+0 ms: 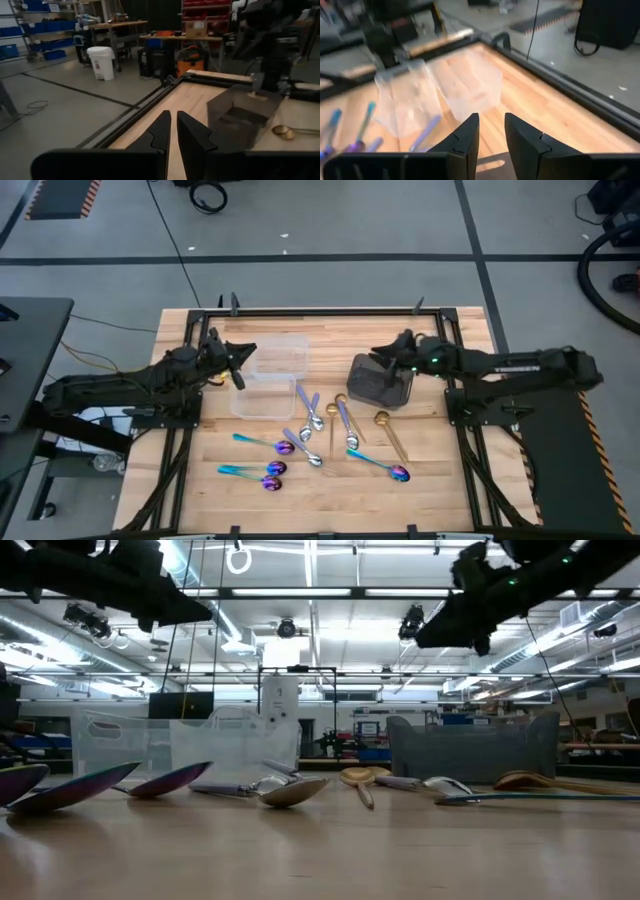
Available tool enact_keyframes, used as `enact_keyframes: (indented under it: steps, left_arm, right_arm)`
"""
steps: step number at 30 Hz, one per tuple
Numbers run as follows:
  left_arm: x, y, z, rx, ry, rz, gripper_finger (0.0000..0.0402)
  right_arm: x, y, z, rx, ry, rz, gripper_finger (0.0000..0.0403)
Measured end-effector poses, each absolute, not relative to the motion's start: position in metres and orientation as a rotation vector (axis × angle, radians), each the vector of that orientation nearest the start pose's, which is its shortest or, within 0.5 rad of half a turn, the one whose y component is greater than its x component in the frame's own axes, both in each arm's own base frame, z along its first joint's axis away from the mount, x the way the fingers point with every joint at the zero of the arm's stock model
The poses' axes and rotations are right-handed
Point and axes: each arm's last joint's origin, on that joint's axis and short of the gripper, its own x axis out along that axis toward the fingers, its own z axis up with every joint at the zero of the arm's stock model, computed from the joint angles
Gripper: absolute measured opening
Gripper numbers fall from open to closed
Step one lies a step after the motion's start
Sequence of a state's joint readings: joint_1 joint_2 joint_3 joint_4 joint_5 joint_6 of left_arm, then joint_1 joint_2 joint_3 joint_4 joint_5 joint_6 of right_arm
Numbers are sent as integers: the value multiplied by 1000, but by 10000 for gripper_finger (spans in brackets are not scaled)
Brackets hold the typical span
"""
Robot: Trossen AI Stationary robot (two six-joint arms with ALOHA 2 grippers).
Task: Sort silverware by color (type)
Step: Put the purple spoon into the black bin
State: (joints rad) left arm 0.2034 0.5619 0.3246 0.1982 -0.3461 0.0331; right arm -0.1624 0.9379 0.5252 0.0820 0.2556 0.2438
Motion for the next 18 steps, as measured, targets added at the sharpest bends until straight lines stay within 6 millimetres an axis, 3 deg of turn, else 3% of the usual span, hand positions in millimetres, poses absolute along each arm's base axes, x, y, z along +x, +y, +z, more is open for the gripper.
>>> enact_keyframes:
  steps: [5, 11, 18]
  left_arm:
    - [143, 40, 241, 38, 63, 546, 56]
    - [147, 40, 236, -8, 94, 541, 129]
    - [147, 33, 223, -100, 201, 503, 159]
  right_arm:
    - [236, -28, 248, 172, 441, -428, 103]
    - [277, -10, 253, 98, 539, -347, 103]
    - [309, 5, 262, 66, 672, -298, 103]
